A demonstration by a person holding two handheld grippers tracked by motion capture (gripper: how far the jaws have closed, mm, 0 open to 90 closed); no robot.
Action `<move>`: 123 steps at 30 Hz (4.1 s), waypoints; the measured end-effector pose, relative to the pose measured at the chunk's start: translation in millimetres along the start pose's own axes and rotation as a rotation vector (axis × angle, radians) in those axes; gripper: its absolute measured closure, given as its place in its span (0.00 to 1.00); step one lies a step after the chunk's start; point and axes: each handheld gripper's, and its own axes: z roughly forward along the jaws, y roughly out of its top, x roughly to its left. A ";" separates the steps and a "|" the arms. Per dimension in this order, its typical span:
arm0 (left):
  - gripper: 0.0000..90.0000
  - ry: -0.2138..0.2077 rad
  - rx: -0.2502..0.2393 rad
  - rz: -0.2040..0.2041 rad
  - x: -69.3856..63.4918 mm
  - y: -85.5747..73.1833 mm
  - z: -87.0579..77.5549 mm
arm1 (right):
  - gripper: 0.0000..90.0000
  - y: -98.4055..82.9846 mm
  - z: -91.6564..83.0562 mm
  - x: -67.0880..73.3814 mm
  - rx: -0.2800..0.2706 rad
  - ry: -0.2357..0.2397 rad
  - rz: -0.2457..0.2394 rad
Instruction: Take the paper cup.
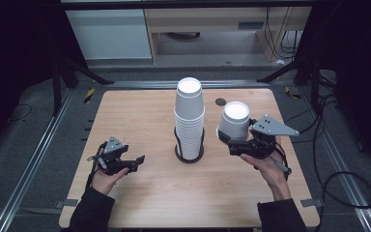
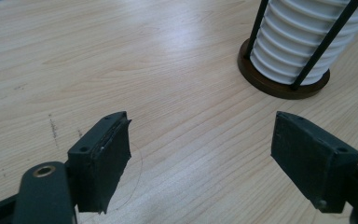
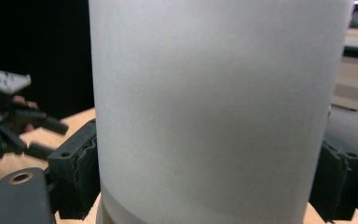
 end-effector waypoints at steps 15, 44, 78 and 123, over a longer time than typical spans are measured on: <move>0.21 -0.053 -0.017 0.045 -12.7 7.0 -6.8 | 0.15 -33.6 15.0 12.6 0.094 0.092 -0.025; 0.20 -0.204 -0.048 0.136 -45.1 21.4 -16.7 | 0.15 -68.9 61.9 57.6 0.294 0.377 -0.165; 0.17 -0.377 -0.044 0.194 -67.5 27.6 -16.6 | 0.16 -84.9 111.5 91.1 0.403 0.515 -0.307; 0.24 -0.404 -0.006 0.196 -69.6 26.9 -12.1 | 0.14 -74.5 137.7 123.3 0.471 0.563 -0.404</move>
